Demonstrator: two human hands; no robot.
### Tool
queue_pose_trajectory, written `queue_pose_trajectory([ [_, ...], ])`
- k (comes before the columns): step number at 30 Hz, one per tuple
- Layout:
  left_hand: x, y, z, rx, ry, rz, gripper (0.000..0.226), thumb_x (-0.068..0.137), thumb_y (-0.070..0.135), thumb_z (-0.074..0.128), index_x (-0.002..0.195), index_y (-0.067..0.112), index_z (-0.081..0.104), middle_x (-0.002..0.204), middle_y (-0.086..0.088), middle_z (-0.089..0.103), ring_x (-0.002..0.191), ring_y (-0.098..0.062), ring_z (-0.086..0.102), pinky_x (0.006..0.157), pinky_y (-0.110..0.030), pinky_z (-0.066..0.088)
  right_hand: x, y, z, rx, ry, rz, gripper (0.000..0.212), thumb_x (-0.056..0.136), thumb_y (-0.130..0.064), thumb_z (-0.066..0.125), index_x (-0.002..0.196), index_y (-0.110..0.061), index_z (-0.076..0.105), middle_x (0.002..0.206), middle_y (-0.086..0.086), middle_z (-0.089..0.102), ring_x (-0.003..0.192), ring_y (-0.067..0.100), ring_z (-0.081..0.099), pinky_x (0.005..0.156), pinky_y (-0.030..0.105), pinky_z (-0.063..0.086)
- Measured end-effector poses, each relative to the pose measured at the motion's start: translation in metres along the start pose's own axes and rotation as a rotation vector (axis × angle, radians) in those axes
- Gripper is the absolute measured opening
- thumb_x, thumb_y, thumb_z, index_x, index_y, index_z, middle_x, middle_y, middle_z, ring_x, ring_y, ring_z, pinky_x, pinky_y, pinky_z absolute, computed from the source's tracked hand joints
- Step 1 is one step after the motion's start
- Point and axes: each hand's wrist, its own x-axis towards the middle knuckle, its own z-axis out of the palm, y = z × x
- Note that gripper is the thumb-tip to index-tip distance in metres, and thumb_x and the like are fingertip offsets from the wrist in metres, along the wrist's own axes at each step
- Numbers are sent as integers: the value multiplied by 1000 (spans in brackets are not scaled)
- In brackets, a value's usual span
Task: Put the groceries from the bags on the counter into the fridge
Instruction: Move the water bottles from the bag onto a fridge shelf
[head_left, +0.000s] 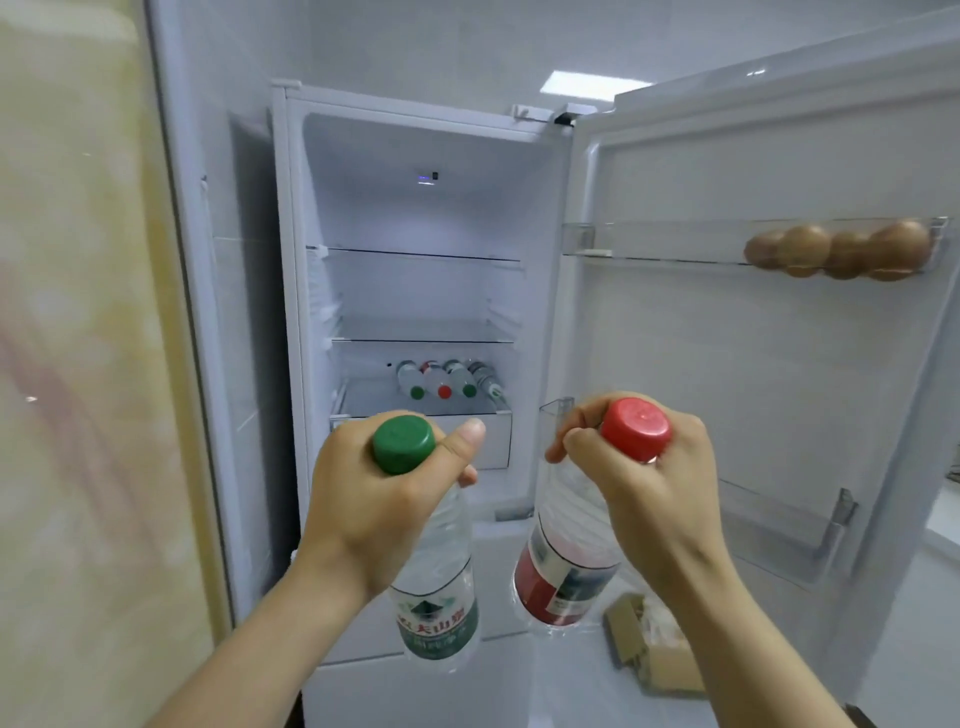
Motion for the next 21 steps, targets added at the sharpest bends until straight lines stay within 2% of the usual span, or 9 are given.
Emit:
queue_pose_trajectory([
  [3,18,-11,9,35,48,-12,40,74,40,65,53,6,67,59,2,70,64,-9,64,60,-8,43,21,23,4,21,-22,-11,7,63,-10,59,59,-10,64,61,6,67,59,11,63,59,18,48],
  [5,28,-21,17,52,70,-14,40,74,39,65,53,5,67,58,2,70,64,-10,66,61,-9,44,33,37,5,48,-37,-6,7,63,-10,58,58,-10,64,60,5,67,58,9,63,58,15,46],
  [14,63,-71,32,101,103,-103,37,72,42,64,51,12,68,60,1,70,65,-12,64,62,-11,44,68,99,25,79,-83,56,8,65,-12,59,59,-12,64,59,3,67,59,11,64,60,19,48],
  [18,89,-98,30,96,109,-112,36,72,41,65,50,13,67,59,1,70,64,-12,64,63,-15,46,87,122,46,85,-80,77,8,66,-13,59,59,-12,64,59,3,67,58,8,63,60,15,46],
  [21,113,-121,23,73,123,-113,40,72,41,65,53,5,66,59,2,70,62,-10,64,61,-12,45,105,140,68,82,-84,87,8,66,-14,60,60,-13,64,60,2,68,59,7,63,60,12,45],
])
